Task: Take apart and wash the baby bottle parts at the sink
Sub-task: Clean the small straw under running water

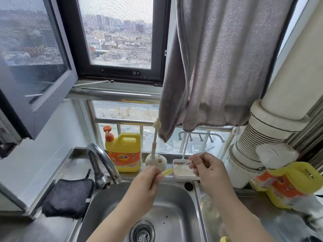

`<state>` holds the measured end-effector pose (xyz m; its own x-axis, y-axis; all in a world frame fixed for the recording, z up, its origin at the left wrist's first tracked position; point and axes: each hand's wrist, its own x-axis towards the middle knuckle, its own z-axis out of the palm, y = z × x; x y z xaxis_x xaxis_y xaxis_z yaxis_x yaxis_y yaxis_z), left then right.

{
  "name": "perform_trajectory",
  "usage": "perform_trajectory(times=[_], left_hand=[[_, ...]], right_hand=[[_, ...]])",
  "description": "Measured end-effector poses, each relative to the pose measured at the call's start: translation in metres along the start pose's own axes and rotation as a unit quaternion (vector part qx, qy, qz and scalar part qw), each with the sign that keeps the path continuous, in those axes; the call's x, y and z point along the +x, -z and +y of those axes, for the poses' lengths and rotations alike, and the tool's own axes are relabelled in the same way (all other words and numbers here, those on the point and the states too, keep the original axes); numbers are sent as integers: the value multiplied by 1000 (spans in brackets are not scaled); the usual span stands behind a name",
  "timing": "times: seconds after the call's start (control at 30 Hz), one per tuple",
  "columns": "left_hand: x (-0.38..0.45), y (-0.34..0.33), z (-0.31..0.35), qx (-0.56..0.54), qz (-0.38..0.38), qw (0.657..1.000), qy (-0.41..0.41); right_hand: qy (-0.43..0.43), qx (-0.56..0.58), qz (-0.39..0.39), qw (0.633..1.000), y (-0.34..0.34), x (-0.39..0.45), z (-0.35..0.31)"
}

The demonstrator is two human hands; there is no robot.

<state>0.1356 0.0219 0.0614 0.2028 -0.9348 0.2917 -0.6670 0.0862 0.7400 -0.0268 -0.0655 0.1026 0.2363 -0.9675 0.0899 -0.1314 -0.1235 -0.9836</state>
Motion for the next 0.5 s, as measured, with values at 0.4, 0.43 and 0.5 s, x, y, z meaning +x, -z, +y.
perform_trajectory(times=[0.4,0.43,0.5], left_hand=[[1,6,11,-40,-14,999,35],[0,6,13,-40,-20,998,38],[-1,5,15,-35,-31,998,33]], right_hand=[[10,-32,-44,998,-7,-7,-3],[8,-48,-70,996,-11,-11,0],[-1,-33,-70,997,-10,-10,-1]])
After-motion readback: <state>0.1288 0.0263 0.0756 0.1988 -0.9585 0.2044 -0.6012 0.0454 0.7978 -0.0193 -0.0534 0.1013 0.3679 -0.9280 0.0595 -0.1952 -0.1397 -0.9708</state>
